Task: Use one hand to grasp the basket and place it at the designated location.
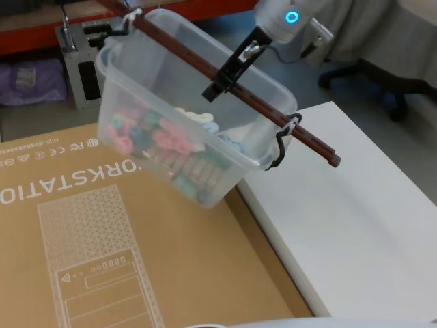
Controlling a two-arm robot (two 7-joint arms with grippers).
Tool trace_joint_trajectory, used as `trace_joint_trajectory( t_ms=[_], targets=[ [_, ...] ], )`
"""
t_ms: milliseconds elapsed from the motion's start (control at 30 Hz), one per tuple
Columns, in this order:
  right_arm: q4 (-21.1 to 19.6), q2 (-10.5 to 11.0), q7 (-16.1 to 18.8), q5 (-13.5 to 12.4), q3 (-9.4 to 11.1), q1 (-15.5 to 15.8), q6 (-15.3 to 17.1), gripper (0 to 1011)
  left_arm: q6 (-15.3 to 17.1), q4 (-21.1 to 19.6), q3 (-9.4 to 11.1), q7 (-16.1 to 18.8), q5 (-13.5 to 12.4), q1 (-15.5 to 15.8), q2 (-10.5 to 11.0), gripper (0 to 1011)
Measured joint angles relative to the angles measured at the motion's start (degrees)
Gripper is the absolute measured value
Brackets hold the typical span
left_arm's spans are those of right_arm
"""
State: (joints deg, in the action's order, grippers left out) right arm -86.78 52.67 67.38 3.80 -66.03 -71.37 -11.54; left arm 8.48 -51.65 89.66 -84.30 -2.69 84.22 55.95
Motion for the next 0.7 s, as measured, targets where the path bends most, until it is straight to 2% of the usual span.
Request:
trace_joint_trajectory(
  t_ms=[133,267,400,467,700],
  targets=[
    [-0.86,1.32,0.26,0.67,0.41,0.41,2.64,0,0.0,-0.01,0.0,0.0,0.0,0.0,0.0,0],
    [-2.29,3.68,0.93,2.25,0.72,1.0,7.0,0,0.0,0.01,0.0,0.0,0.0,0.0,0.0,0],
    [-3.04,4.66,1.18,2.85,0.92,1.37,8.88,0,0.0,0.0,0.0,0.0,0.0,0.0,0.0,0],
    [-4.07,6.01,1.63,3.73,1.07,1.87,11.8,0,0.0,0.0,0.0,0.0,0.0,0.0,-0.01,0],
    [-5.03,7.96,2.65,5.2,1.41,2.83,15.62,0,0.0,0.0,0.0,0.0,0.0,0.0,0.0,0]
  ],
)
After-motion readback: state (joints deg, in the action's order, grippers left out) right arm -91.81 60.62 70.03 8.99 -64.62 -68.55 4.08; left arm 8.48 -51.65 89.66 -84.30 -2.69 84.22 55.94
